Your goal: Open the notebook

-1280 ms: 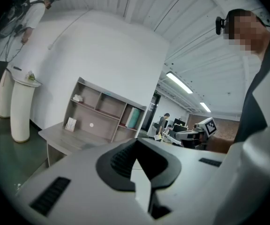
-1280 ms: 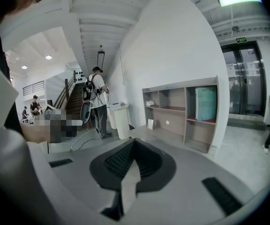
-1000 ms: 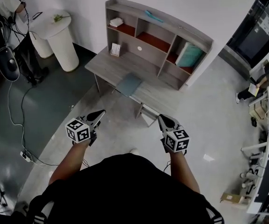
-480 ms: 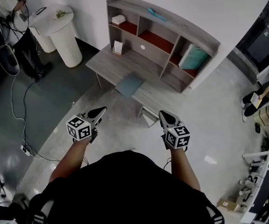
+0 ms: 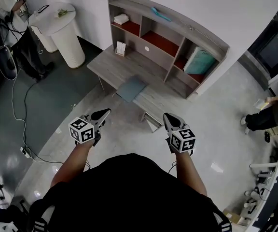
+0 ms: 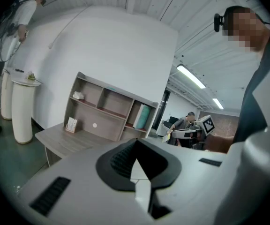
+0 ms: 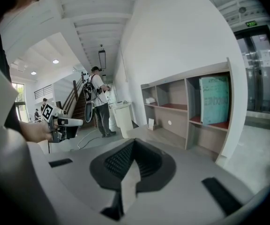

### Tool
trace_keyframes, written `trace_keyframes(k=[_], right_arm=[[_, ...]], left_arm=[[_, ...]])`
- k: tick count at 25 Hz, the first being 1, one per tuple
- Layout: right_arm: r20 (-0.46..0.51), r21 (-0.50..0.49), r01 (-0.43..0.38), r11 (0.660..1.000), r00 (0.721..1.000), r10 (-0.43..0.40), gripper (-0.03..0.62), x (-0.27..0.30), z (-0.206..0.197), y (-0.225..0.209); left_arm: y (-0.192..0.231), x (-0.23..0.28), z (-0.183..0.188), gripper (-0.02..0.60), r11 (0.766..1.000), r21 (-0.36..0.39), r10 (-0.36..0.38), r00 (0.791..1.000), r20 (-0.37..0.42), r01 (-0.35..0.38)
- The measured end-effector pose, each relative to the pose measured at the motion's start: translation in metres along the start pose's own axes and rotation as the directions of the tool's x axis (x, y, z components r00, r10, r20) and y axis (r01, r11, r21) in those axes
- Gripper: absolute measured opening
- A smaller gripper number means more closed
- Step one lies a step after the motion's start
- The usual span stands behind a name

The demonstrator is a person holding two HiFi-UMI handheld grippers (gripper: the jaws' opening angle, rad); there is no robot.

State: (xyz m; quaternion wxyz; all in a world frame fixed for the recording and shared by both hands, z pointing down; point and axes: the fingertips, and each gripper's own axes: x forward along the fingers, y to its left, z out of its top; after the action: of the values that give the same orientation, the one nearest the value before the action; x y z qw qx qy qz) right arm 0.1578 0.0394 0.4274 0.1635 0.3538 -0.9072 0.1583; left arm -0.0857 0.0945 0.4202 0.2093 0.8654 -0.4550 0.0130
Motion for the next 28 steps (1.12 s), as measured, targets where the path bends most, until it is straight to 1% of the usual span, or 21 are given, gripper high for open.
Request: trace_keyframes(k=[8,15,20,28], right_arm=[[-0.001,-0.006,-0.032,0.999,0.999,0.032,0.0,0.013,0.002,-0.027],[-0.018,-0.001,-0.059,0.998,0.998,0.059,0.0,0.018,-0.004,-0.039],[-0.027,0.004,-0.077,0.997,0.997,0.078,0.0,0.018,-0.005,-0.041],[-0.014,-0.007,-0.071,0.997,0.997,0.071,0.0,0.012,-0.002,-0.047]], left_arm=[[0.0,0.024,0.005,0.008,1.0,0.004,0.026,1.0,0.004,-0.026],[-0.005,0.039,0.007,0.008,0.999,0.002,0.039,0.999,0.002,-0.039],[-0.01,0.045,0.0,0.008,0.999,-0.001,0.04,0.999,-0.029,-0.04],[-0.019,0.054,0.005,0.008,1.0,0.022,0.02,0.999,-0.027,-0.019]])
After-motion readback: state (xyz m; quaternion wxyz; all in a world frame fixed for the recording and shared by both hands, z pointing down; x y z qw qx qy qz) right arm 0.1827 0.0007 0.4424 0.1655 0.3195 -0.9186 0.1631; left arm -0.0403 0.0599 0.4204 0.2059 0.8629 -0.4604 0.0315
